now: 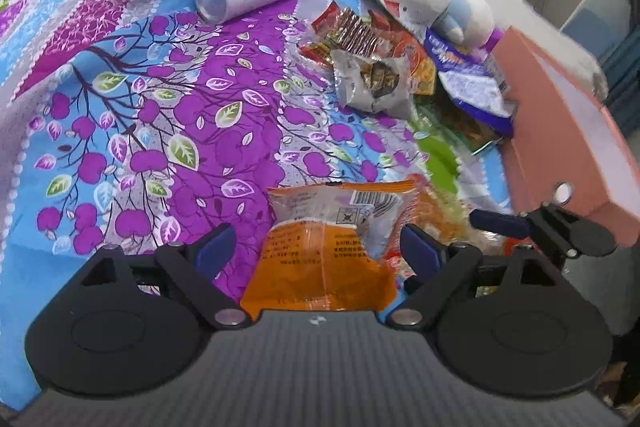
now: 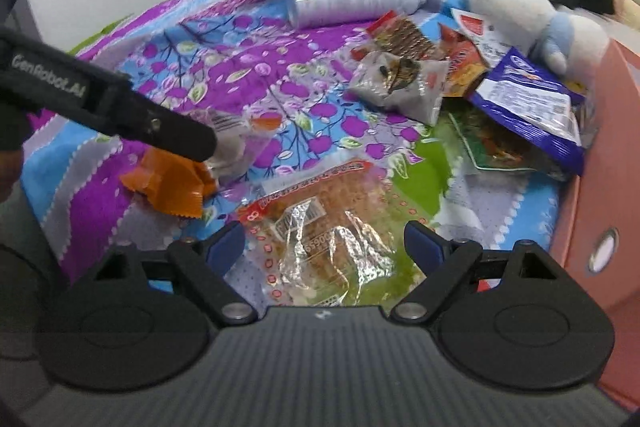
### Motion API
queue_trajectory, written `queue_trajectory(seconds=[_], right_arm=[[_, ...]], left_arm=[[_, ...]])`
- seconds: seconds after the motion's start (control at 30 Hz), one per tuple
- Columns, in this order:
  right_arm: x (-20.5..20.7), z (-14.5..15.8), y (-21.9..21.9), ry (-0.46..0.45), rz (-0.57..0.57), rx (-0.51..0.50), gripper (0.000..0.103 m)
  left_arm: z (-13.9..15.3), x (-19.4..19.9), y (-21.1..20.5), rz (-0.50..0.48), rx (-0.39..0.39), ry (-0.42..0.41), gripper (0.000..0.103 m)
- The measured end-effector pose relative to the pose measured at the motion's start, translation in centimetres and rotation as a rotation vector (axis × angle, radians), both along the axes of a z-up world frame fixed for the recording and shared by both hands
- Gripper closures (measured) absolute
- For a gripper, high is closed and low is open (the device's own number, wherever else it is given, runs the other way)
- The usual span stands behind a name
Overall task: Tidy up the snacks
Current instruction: 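Lift the orange chip bag with the left tool while the right tool lifts the bread bag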
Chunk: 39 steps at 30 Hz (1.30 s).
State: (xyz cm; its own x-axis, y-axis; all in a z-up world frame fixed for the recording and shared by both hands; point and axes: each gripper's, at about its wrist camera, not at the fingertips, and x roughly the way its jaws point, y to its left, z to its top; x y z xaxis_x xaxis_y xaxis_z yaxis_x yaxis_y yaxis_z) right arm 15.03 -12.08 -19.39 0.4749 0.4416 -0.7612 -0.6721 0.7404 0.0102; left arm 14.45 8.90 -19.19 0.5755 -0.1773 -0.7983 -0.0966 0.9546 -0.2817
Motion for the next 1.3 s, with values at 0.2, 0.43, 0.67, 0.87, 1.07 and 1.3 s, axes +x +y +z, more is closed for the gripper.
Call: queue_trajectory(seconds=[0.2, 0.43, 0.67, 0.87, 1.07, 1.3], right_arm=[[0.9, -1.6, 0.5, 0.042, -0.027, -0.03, 0.006], [0.8, -2.4, -0.3, 0.048, -0.087, 0.03, 0.0], [-0.1, -1.5, -0.6, 0.025, -0.146, 0.052, 0.03], [-0.6, -0.5, -1.2, 0.019, -0.22, 0.064, 0.056], [-1.5, 0.4, -1.9, -0.004, -0.307, 0.079, 0.059], [-3.2, 3.1, -3.2, -0.043, -0.4, 0.148, 0.059]], left_arm=[[-1.3, 0.3, -0.5, -0.004, 0.013, 0.015, 0.014], [-1.7, 0.2, 0.2, 0.013, -0.024, 0.013, 0.026], [-0.9, 0.5, 0.3, 0.021, -0.029, -0.01, 0.031], [0.4, 0.2, 0.3, 0.032, -0.035, -0.04, 0.033], [2.1, -0.1, 0.6, 0.055, -0.039, -0.075, 0.033], [4.5, -0.8, 0.9, 0.066, -0.034, -0.126, 0.033]])
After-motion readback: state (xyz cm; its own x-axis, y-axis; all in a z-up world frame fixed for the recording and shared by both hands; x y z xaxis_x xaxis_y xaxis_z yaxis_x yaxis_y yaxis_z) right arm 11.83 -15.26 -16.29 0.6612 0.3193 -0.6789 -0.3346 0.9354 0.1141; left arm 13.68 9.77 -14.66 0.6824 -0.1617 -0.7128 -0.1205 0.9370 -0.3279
